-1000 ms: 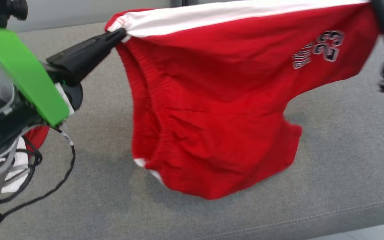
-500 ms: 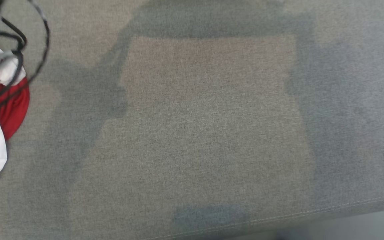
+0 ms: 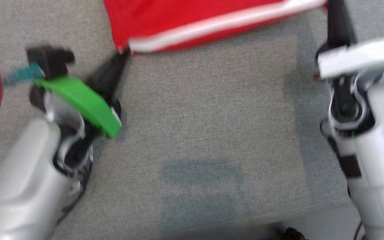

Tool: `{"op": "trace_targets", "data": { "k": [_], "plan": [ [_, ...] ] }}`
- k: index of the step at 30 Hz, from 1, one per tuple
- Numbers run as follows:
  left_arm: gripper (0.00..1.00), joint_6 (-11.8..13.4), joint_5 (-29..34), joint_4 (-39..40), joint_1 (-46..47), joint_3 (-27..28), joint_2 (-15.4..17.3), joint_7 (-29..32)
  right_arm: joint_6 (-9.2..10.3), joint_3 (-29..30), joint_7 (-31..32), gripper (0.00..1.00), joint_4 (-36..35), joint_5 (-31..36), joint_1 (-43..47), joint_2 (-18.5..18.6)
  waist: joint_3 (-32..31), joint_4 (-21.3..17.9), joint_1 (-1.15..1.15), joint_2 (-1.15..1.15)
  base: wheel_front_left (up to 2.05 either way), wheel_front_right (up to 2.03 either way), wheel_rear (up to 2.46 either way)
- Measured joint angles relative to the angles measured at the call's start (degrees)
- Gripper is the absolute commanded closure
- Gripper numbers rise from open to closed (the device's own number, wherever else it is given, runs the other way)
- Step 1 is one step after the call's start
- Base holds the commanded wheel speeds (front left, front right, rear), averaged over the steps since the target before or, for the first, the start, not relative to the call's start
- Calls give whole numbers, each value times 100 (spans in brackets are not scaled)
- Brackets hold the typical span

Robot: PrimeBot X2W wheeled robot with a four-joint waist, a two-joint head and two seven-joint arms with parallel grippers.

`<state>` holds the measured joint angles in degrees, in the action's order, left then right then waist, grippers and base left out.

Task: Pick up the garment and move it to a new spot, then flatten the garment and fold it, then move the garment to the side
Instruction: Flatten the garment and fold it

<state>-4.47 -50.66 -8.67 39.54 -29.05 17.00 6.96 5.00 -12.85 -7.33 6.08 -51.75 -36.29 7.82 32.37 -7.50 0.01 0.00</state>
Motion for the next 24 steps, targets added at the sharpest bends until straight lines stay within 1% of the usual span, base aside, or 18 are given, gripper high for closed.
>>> {"op": "trace_targets", "data": {
  "k": [2,4,6,7,8,12,14,18,21,24],
  "plan": [
    [100,-103,-14,-94,-530,-105,-13,-211,-105,-32,-77,100,37,-59,620,23,-70,-21,0,0,0,0,0],
    [100,-118,-38,-109,-770,-88,-9,-438,-202,-44,-143,100,35,-136,1056,31,-173,-32,-1,0,0,0,0],
    [100,-115,-183,-140,-952,-26,-31,-665,-341,-115,-159,100,22,-130,1369,132,-300,-30,-1,0,0,0,0],
    [100,-122,-209,-149,-1062,-37,-33,-731,-349,-79,-214,100,12,-155,1501,138,-369,-26,-1,0,0,0,0],
    [100,-134,-220,-166,-1316,-34,-100,-918,-403,-24,-281,100,3,-183,1747,191,-513,-18,-1,0,0,0,0],
    [100,-157,-313,-170,-1745,-126,-298,-1147,-449,113,-332,100,-5,-183,2308,402,-811,11,-1,0,0,0,0],
    [100,-189,-305,-172,-1922,-277,-323,-1248,-449,170,-336,100,-9,-185,2630,494,-955,38,-2,0,0,0,0],
    [100,-210,-304,-237,-2392,-403,-353,-1467,-453,157,-374,100,1,-133,3261,654,-1235,123,-2,0,0,0,0],
    [100,-216,-311,-398,-2768,-438,-372,-1604,-454,141,-379,100,30,-107,3613,662,-1421,203,-2,0,0,0,0],
    [100,-261,-378,-530,-2955,-435,-445,-1740,-510,96,-430,100,65,-46,3730,653,-1561,294,-2,0,0,0,0]
  ]
}}
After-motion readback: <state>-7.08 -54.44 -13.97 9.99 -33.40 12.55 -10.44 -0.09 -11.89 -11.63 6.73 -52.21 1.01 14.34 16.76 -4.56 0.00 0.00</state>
